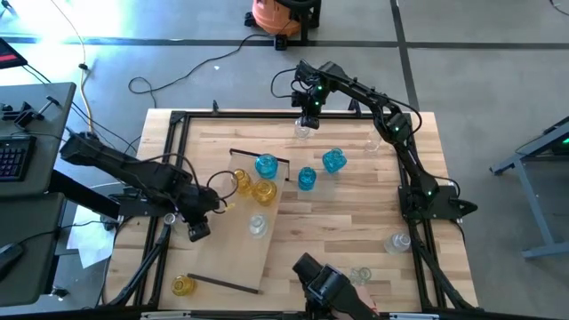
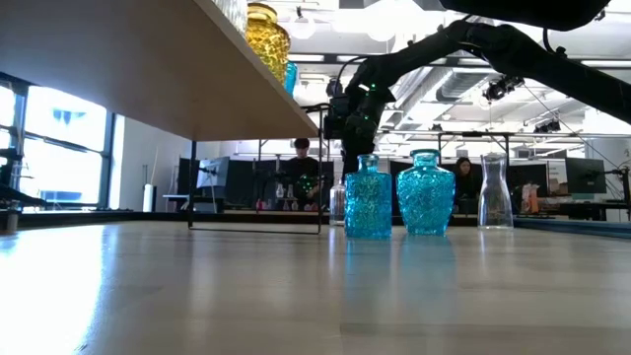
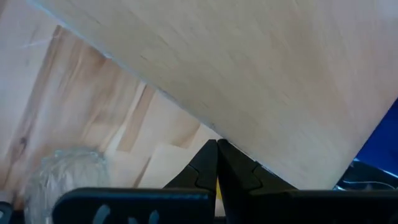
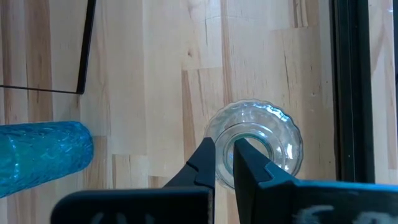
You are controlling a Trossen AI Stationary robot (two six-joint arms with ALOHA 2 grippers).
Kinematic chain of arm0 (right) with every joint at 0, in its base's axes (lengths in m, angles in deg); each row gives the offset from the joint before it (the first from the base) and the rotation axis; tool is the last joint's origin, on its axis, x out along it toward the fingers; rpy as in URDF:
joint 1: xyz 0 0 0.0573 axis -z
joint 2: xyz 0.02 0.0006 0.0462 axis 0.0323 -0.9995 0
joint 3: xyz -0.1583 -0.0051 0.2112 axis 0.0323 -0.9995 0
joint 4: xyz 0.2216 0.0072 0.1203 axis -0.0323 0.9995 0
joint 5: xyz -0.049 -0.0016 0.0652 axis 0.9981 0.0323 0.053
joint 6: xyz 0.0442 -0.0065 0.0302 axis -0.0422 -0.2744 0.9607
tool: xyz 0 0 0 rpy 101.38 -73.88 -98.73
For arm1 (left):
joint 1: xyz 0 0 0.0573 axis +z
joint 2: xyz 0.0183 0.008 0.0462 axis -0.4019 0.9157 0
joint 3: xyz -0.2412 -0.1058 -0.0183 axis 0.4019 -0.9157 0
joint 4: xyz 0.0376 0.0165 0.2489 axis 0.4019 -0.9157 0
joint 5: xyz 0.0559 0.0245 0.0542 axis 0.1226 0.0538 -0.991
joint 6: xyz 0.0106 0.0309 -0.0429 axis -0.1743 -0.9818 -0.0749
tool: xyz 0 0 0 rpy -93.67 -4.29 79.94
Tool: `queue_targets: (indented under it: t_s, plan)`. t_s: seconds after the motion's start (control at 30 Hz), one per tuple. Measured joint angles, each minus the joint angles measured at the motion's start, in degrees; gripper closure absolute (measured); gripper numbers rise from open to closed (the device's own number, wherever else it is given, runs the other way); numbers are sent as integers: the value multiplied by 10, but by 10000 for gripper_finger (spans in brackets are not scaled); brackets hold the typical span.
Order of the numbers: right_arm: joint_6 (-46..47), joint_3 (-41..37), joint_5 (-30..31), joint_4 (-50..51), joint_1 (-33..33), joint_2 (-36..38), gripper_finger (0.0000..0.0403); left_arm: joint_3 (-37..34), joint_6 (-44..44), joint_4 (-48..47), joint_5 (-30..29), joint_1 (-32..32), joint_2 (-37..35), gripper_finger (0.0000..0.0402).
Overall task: Sort vases onto shelf
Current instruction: Adjust the shelf on the table
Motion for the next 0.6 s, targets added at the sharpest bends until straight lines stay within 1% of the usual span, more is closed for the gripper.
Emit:
queue_targets:
  t_s: [0.17,0.6]
  plan:
    - [-4,0,0,0,0,0,401,0,0,45,1,-4,19,401]
    - [-15,0,-2,3,0,0,401,0,16,105,-16,1,51,401]
